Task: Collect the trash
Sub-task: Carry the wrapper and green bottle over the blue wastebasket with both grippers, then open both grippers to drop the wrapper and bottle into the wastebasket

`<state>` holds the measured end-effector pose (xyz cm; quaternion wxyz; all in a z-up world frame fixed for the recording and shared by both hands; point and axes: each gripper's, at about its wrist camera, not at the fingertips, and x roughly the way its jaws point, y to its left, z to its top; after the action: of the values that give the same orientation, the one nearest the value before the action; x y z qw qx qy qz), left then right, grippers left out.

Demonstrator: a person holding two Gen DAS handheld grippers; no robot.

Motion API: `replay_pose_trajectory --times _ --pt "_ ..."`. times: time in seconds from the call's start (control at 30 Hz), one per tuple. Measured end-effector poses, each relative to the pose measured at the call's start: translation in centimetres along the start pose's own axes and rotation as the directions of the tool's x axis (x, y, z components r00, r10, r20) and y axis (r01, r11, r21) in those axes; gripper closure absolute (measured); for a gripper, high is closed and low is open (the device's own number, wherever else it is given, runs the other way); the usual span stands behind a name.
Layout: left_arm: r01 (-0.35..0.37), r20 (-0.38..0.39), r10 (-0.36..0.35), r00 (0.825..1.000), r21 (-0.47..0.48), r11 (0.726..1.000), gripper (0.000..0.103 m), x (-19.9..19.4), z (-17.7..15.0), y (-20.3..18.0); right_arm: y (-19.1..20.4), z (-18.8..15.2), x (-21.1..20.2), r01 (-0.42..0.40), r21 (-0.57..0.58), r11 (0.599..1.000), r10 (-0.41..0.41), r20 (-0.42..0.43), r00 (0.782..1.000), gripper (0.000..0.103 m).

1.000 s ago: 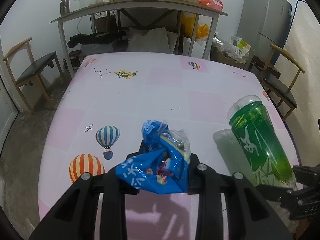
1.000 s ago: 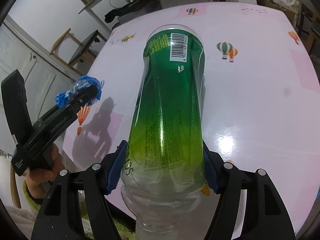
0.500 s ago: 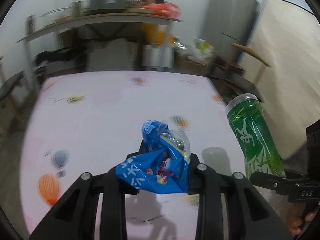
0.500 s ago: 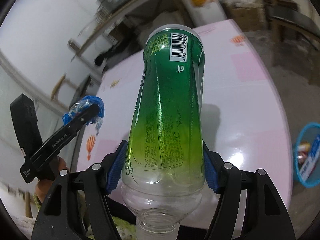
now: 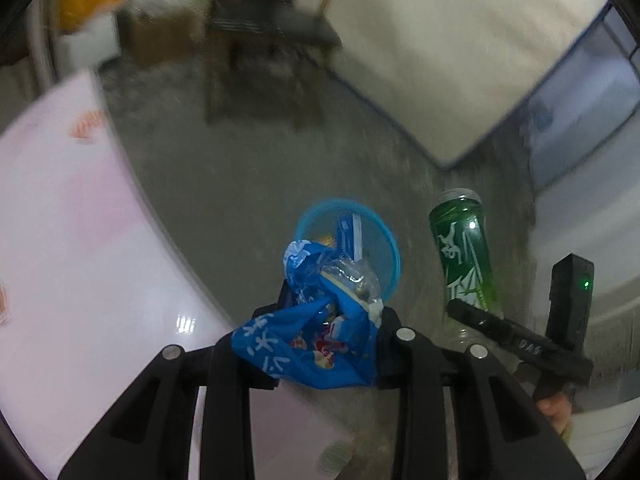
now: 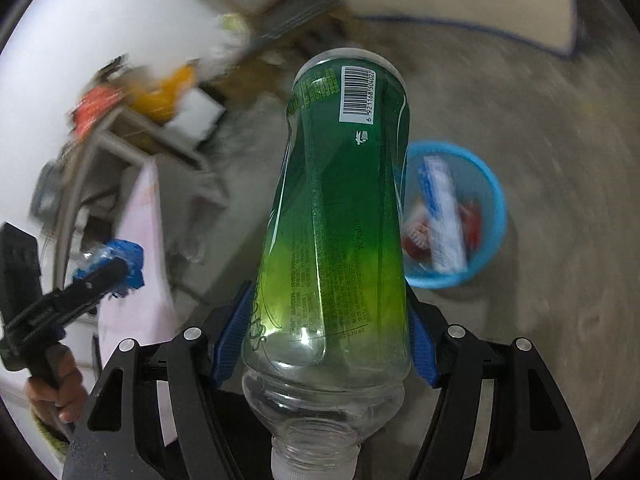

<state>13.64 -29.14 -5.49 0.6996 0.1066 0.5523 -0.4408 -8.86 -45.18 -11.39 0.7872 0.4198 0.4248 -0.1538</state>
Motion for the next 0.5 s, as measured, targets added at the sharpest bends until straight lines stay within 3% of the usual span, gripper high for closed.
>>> replay_pose_trajectory --times 0.13,0.23,0.3,0.33,0.37,0.5 --pt "0.027 -0.140 -0.025 0.990 0.013 1.000 0.073 7.2 2.5 -2.6 -5.4 0.5 3.7 0.016 0.127 0.992 -0.007 -0.071 0.997 0.038" --pt "0.031 -0.170 -0.029 0.985 0.009 0.999 0.072 10.9 4.5 -4.1 -7.3 2.1 6.0 0.015 0.185 0.983 0.002 -0.092 0.996 0.038" --pt "0.022 -0.168 -0.022 0.986 -0.002 1.000 0.058 12.7 6.1 -4.6 -8.0 4.2 7.7 0.003 0.193 0.981 0.014 -0.082 0.997 0.037" --pt "0.006 -0.162 -0.007 0.987 -0.004 1.000 0.037 13.4 6.9 -4.7 -7.8 4.8 8.2 0.020 0.187 0.982 -0.006 -0.077 0.997 0.036" --pt "-0.017 -0.150 0.016 0.989 -0.009 1.000 0.026 13.9 7.5 -4.7 -7.9 5.3 9.0 0.049 0.188 0.981 -0.036 -0.071 0.997 0.033" --pt "-0.039 -0.110 0.034 0.993 -0.048 0.998 0.026 13.7 8.3 -3.4 -9.6 6.7 11.7 0.129 0.207 0.970 -0.121 -0.049 0.991 0.031"
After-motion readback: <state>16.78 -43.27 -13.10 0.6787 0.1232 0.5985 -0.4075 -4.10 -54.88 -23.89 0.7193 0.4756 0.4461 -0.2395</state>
